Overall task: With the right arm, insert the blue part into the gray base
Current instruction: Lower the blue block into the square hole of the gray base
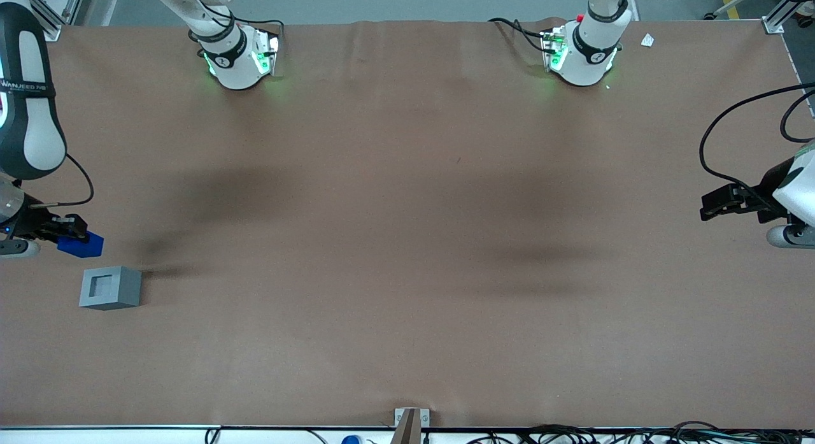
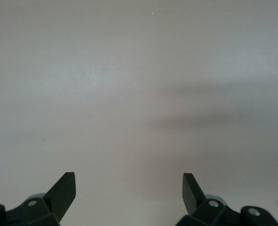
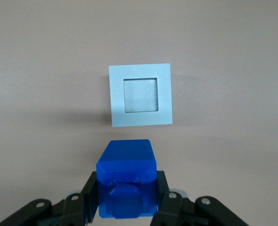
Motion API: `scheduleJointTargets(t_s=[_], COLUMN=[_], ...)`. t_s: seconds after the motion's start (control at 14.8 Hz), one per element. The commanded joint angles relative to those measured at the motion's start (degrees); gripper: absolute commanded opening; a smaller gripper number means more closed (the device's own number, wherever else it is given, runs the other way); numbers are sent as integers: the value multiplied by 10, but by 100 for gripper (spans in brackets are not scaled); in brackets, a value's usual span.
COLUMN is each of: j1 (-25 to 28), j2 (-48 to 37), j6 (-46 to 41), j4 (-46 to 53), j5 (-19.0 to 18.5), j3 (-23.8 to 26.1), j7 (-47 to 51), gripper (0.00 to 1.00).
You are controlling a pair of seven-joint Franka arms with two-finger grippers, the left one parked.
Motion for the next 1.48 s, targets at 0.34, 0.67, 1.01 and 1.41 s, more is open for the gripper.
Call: scheduleJointTargets(t_s=[0.34,0.67,1.01,1.41], j1=[-17,-17,-12,-9], j2=[71,105,146,193], j6=[-63,-64,-92,-118], j4=[102,130,188,250], j5=[1,14,11,12], j3=[7,6,5,6], j7=[0,0,1,6], gripper=[4,4,4,2])
